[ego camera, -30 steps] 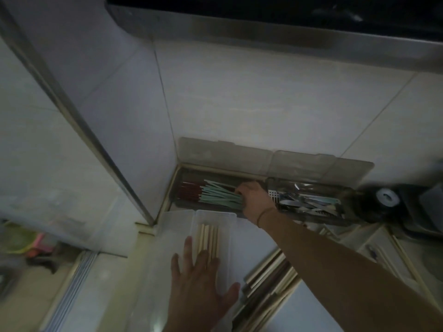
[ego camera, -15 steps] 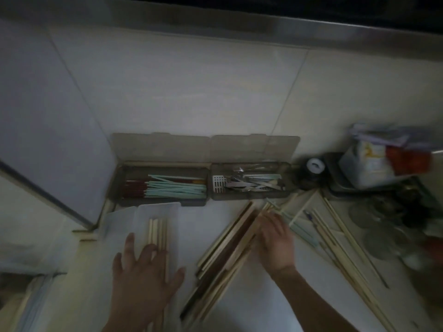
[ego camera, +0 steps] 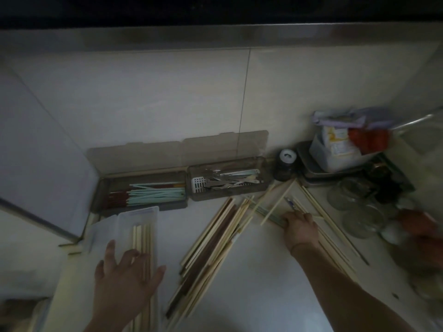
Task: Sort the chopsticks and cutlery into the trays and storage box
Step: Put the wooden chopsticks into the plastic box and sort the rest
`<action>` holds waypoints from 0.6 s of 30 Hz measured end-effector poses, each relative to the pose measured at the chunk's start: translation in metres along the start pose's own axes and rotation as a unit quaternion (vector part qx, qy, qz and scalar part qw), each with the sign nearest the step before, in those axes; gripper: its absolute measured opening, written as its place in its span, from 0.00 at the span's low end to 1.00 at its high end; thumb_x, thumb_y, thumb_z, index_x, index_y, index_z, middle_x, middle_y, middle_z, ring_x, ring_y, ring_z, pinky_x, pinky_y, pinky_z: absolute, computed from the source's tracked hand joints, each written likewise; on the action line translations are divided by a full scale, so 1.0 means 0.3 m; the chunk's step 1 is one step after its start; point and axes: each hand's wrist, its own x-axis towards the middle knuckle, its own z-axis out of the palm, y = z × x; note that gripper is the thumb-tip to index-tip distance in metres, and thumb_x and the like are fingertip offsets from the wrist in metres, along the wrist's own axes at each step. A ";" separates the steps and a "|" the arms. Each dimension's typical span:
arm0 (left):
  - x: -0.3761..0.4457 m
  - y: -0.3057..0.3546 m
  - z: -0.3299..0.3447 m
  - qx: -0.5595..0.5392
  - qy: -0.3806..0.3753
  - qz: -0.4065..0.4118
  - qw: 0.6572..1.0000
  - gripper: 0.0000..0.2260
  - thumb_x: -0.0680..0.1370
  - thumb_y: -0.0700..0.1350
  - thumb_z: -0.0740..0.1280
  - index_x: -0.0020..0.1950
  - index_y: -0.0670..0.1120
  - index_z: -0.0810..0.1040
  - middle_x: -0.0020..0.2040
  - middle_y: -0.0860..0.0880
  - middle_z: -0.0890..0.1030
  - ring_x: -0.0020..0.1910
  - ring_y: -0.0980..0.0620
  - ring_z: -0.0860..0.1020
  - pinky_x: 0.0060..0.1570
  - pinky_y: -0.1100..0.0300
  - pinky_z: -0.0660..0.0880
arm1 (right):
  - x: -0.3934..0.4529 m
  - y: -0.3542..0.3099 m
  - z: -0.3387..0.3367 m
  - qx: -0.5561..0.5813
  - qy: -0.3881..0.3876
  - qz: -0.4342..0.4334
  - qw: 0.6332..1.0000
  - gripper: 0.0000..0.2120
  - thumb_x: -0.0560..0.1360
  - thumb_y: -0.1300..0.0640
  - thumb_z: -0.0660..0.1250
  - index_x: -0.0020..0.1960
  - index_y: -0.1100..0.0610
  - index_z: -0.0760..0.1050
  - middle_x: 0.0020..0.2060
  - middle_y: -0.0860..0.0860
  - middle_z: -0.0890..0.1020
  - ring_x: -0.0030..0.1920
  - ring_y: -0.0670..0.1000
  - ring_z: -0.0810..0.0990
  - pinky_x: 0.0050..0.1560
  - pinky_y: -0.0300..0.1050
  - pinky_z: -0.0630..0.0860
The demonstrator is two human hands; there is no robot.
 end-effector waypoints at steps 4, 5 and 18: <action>0.002 0.001 -0.002 0.009 -0.009 -0.003 1.000 0.38 0.73 0.75 0.42 0.45 0.52 0.86 0.51 0.50 0.83 0.70 0.33 0.64 0.55 0.35 0.71 | -0.024 -0.013 -0.005 -0.030 0.009 -0.009 0.999 0.14 0.77 0.55 0.58 0.58 0.48 0.77 0.59 0.50 0.77 0.59 0.57 0.69 0.55 0.49 0.67; 0.003 0.002 -0.002 0.010 -0.008 -0.003 1.000 0.39 0.73 0.75 0.42 0.45 0.52 0.86 0.51 0.49 0.83 0.70 0.33 0.65 0.55 0.35 0.71 | -0.034 -0.012 -0.003 -0.029 0.020 -0.017 0.999 0.13 0.76 0.56 0.59 0.56 0.49 0.78 0.56 0.51 0.79 0.58 0.58 0.70 0.55 0.50 0.67; 0.003 -0.003 0.021 0.019 0.006 -0.002 1.000 0.38 0.73 0.75 0.43 0.46 0.52 0.86 0.52 0.49 0.83 0.70 0.33 0.64 0.55 0.34 0.70 | -0.304 0.107 0.039 0.094 0.103 -0.041 0.989 0.09 0.70 0.53 0.65 0.47 0.53 0.80 0.35 0.53 0.83 0.42 0.61 0.80 0.40 0.52 0.77</action>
